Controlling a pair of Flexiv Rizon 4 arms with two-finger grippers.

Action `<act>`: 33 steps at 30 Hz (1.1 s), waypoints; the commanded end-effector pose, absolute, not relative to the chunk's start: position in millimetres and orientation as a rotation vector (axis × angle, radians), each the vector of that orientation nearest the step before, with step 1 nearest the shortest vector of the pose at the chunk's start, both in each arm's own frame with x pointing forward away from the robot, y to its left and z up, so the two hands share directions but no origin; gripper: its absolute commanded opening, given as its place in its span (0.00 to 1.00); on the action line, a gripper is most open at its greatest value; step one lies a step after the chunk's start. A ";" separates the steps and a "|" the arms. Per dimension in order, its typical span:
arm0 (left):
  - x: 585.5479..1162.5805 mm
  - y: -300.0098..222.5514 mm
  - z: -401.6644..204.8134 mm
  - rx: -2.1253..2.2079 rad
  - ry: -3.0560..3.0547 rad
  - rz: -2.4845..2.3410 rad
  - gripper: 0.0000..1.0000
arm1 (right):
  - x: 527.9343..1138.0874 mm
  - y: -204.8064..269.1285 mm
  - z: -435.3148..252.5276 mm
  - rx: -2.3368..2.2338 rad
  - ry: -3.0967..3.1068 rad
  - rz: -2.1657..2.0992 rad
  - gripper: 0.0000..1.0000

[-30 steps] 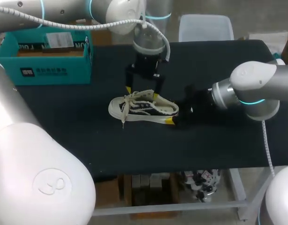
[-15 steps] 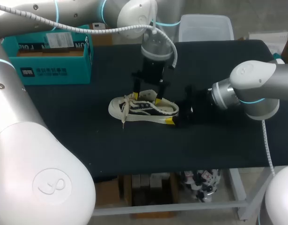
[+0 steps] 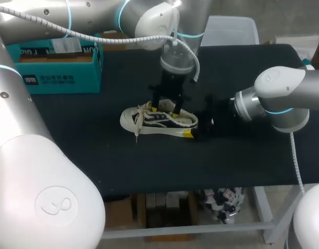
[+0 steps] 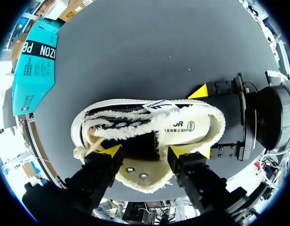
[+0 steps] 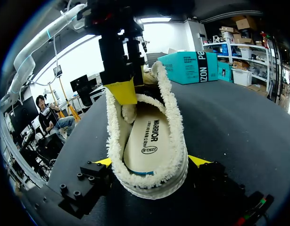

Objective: Open the shoe tongue, take the insole out of the shoe, put the insole back into the shoe, and pack the shoe into the shoebox

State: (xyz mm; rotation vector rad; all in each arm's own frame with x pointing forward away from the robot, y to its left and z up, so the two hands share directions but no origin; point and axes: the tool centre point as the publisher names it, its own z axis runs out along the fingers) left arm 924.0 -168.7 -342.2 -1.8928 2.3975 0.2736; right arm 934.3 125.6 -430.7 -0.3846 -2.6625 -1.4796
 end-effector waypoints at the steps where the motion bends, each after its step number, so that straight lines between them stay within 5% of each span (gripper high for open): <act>1: 928.8 -173.6 -350.3 -1.890 2.383 0.309 0.65 | 935.5 123.8 -441.3 -0.379 -2.655 -1.484 0.00; 3: 930.3 -172.4 -353.5 -1.893 2.376 0.320 0.47 | 935.5 123.8 -441.3 -0.379 -2.655 -1.484 0.00; 6: 931.6 -169.7 -356.8 -1.897 2.370 0.331 0.00 | 935.5 123.8 -441.3 -0.379 -2.655 -1.484 0.00; 33: 906.4 -112.9 -303.8 -1.998 2.508 -0.094 0.00 | 935.5 123.8 -441.3 -0.379 -2.655 -1.484 0.00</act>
